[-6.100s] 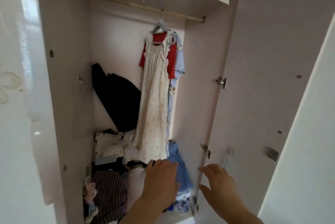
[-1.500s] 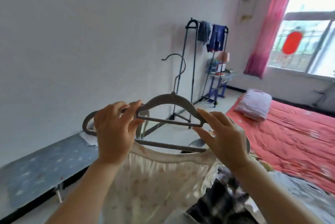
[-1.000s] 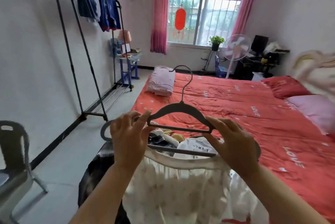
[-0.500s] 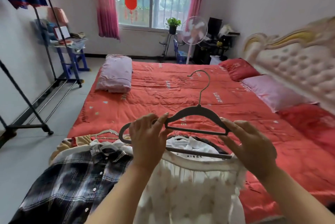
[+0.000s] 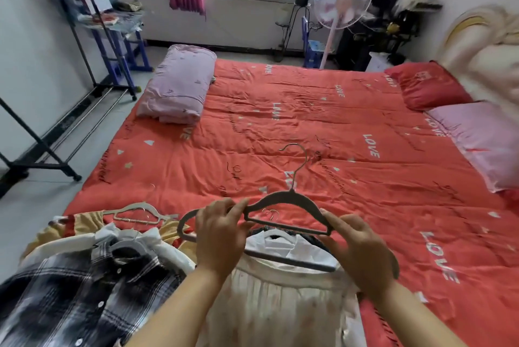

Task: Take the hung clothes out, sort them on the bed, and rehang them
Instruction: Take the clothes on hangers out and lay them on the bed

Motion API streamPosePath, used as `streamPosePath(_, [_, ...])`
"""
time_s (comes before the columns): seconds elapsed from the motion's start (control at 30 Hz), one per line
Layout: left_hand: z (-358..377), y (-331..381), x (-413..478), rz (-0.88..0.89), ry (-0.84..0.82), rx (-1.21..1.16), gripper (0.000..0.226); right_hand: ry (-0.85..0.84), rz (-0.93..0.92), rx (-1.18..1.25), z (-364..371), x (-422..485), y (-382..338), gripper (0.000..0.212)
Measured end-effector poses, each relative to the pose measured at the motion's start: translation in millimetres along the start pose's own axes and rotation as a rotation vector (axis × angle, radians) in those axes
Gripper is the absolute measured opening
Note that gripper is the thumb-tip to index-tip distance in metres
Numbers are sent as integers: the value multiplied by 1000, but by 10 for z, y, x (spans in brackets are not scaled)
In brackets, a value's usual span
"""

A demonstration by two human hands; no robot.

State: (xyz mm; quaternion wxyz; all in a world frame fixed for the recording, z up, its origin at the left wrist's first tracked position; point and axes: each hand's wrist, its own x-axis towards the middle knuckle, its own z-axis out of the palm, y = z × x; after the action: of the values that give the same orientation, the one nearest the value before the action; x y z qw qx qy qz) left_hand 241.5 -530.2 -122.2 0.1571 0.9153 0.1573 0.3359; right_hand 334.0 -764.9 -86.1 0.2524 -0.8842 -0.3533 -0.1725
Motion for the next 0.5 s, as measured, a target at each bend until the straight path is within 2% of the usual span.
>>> streamPosePath(0.17, [586, -177, 222, -89, -130, 93, 44, -115, -23, 35, 595, 328, 506, 53])
streamPosePath(0.27, [854, -243, 308, -148, -205, 125, 57, -177, 31, 49, 1001, 470, 730, 51])
streamPosePath(0.33, [1001, -294, 305, -189, -256, 161, 58, -306, 152, 5, 1300, 548, 851, 61])
streamPosePath(0.4, [1109, -354, 221, -241, -318, 171, 54, -514, 266, -116, 1534, 569, 920, 70])
streamPosePath(0.43, [1141, -381, 162, -268, -343, 168, 52, -618, 316, -146, 1626, 536, 939, 69])
streamPosePath(0.5, [1160, -412, 42, -299, -374, 169, 54, -723, 355, -131, 1772, 414, 940, 64])
